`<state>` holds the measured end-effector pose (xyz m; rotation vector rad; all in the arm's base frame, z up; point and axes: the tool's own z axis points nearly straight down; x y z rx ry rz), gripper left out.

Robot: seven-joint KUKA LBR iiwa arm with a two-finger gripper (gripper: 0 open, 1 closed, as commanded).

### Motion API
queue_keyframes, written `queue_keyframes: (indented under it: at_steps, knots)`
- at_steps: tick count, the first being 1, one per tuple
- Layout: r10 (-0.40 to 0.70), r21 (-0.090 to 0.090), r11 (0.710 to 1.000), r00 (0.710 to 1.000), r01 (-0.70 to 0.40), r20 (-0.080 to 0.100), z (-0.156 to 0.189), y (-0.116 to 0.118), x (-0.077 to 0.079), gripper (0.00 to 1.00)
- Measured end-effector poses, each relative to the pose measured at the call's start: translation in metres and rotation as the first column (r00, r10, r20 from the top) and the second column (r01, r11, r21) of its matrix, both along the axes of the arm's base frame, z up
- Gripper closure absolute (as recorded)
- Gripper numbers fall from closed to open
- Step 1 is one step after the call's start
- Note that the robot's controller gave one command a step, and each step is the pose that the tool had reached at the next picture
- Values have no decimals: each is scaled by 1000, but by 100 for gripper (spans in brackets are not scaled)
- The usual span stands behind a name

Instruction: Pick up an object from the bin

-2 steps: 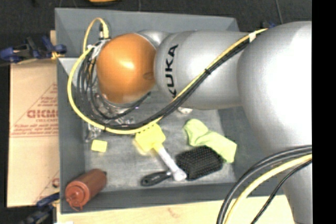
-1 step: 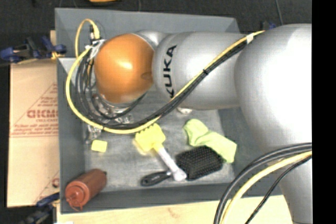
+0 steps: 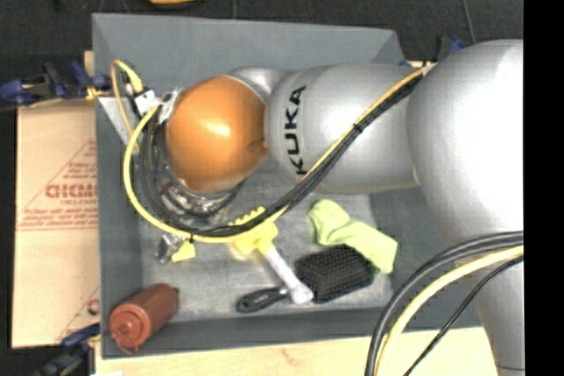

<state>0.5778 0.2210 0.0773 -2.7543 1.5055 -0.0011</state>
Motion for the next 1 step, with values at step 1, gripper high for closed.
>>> queue_keyframes:
  at_steps: [1]
  knots:
    - [89,0,996,996,-89,-3,-3,12,-30,100]
